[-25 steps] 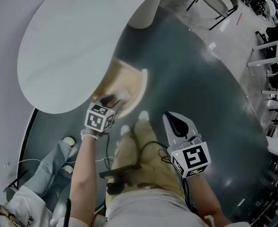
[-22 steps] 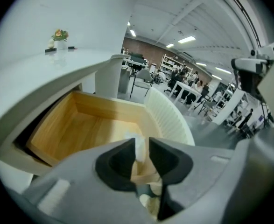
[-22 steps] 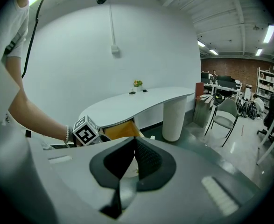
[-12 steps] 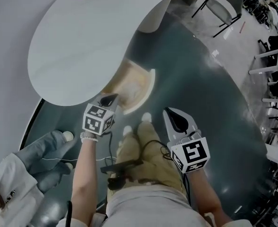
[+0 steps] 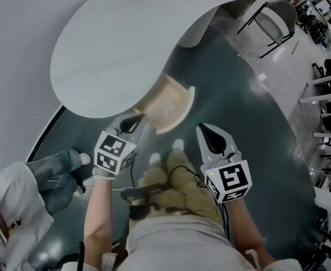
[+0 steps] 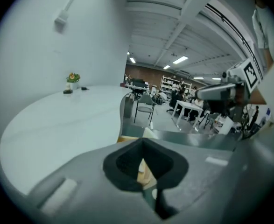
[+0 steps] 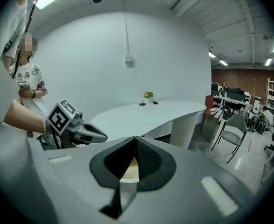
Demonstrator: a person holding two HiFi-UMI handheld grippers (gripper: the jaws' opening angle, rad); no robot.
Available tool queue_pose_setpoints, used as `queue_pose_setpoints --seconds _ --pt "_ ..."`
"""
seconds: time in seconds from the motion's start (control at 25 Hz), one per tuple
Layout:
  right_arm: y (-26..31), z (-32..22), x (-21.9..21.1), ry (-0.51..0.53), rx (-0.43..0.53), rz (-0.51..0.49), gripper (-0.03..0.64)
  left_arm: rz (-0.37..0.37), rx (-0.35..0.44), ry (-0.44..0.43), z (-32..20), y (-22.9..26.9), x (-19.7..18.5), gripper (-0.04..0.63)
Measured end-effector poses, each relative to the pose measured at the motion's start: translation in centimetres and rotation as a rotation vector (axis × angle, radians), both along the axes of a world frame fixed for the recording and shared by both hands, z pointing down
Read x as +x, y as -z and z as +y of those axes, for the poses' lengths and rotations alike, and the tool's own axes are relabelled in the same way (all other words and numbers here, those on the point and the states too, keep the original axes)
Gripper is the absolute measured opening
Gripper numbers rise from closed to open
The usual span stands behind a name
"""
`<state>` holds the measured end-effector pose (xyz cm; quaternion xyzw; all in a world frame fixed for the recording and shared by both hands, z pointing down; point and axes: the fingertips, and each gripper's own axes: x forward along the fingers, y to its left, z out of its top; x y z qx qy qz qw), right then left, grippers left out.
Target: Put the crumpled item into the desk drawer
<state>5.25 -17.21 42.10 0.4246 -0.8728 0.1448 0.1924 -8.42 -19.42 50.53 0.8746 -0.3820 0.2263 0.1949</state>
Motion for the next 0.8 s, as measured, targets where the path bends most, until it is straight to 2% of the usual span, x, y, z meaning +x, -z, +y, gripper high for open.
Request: queue_pose_setpoints --seconds 0.48,0.8 --pt "5.5 -0.3 -1.9 0.061 0.115 -0.024 0.005 0.030 0.161 0.112 1.6 11.1 -3.8 -0.005" --pt "7.6 0.1 -2.3 0.053 0.162 -0.044 0.005 0.012 0.196 0.145 3.6 14.3 -5.3 -0.005"
